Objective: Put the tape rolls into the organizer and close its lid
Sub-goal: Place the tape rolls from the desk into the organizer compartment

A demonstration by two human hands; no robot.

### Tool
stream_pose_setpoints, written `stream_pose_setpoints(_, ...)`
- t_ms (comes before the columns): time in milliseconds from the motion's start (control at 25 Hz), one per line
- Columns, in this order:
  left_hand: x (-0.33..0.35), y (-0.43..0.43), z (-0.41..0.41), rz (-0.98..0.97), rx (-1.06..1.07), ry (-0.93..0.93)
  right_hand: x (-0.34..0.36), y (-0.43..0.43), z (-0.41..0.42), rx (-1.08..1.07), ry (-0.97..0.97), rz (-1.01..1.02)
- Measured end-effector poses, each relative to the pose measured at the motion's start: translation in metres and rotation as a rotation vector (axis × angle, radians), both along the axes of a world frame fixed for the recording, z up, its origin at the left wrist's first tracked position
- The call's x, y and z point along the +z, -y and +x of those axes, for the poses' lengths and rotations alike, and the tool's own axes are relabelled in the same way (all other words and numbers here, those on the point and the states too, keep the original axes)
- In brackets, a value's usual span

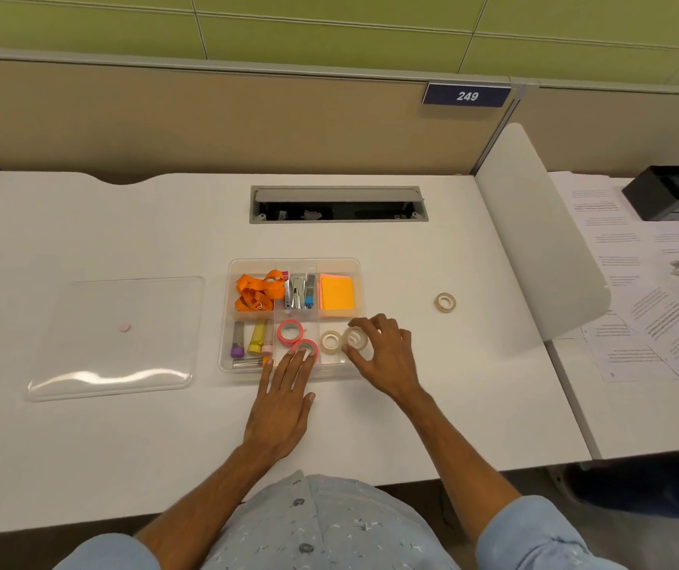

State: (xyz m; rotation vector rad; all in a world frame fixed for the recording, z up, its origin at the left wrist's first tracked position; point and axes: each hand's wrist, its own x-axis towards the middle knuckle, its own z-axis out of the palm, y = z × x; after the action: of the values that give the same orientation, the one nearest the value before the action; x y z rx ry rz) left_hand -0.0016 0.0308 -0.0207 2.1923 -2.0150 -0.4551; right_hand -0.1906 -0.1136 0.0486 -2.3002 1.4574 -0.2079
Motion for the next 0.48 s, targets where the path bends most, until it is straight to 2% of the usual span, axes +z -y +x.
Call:
stream_pose_setpoints(120,0.0,0.001,-0.001,0.002,0.012,-0.007,-0.004,-0.009,-0.001,-0.021,-0.026,0.025)
stream_pose_setpoints(360,-0.001,0.001,-0.003,-0.024,0.027,-0.015,0.001,0.001,-0.025,-0.187,0.135,-0.027)
stream_pose_setpoints(480,-0.001,0.001,-0.005,-0.023,0.039,-0.022,0.003,0.019,-0.039,-0.255,0.074,-0.005)
